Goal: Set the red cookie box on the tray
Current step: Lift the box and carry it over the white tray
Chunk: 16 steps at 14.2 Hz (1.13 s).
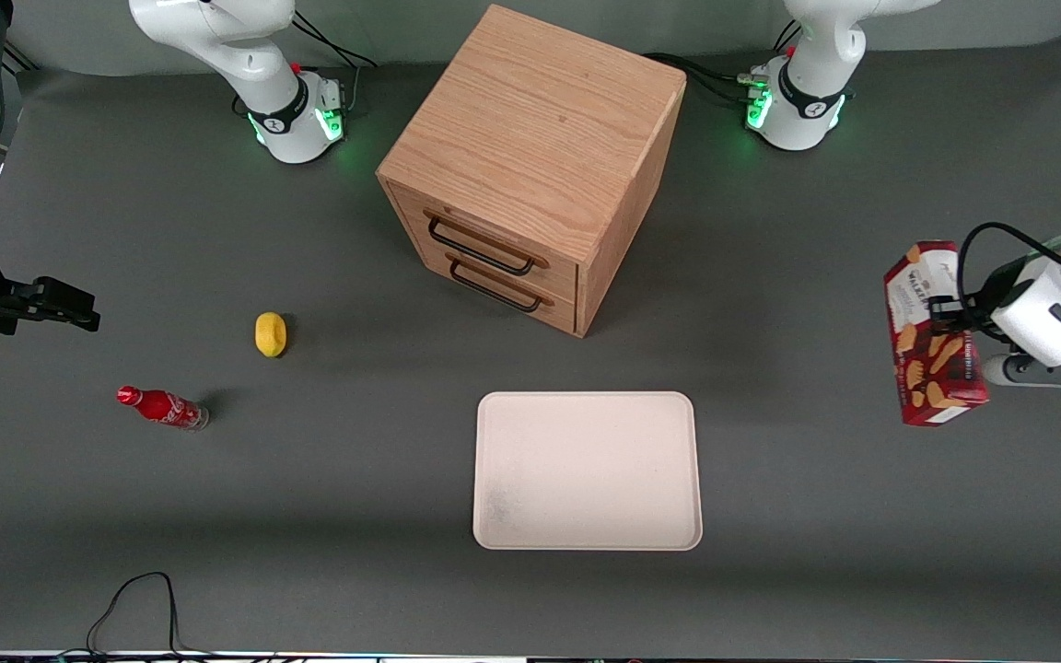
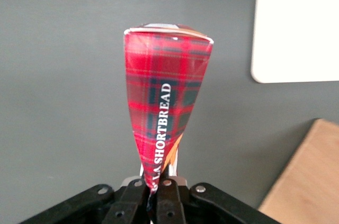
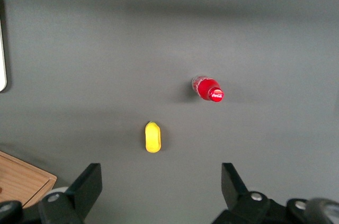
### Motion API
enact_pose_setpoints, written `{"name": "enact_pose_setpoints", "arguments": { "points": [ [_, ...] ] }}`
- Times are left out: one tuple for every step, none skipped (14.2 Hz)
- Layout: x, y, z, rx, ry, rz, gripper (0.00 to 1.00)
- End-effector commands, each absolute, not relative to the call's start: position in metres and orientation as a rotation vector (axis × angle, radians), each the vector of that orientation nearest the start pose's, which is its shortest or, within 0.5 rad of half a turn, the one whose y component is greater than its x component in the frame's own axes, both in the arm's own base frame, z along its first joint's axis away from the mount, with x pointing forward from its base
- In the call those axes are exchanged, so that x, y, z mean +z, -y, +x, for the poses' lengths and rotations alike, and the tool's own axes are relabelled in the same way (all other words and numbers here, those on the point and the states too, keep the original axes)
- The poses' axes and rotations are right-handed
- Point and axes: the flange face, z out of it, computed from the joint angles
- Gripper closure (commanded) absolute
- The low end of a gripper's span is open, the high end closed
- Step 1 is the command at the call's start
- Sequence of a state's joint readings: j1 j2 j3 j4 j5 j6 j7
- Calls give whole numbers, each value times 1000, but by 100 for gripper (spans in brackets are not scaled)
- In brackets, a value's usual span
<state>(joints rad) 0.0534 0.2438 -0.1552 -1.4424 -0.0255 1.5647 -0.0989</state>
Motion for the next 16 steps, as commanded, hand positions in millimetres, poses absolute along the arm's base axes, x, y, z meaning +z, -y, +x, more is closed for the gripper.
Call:
{"name": "enact_pose_setpoints", "arguments": {
  "points": [
    [545,116,656,230,154,-3216,100],
    [537,147,667,224,178,-3219,100],
    [528,173,674,210,201,-3219,100],
    [516,196,682,195,225,-3223,100],
    [503,213,690,180,239,-3225,100],
    [484,229,695,173,225,-3227,100],
    [469,238,700,157,216,-3229,100],
    [452,246,706,142,210,-3230,100],
    [432,254,710,136,199,-3225,100],
    [407,261,714,135,201,-3206,100],
    [383,269,717,126,211,-3190,100],
    [361,277,720,116,214,-3186,100],
    [339,285,721,103,199,-3180,100],
    [319,295,721,92,186,-3181,100],
    [301,304,720,86,184,-3179,100],
    [287,310,718,87,196,-3170,100]
  ]
}}
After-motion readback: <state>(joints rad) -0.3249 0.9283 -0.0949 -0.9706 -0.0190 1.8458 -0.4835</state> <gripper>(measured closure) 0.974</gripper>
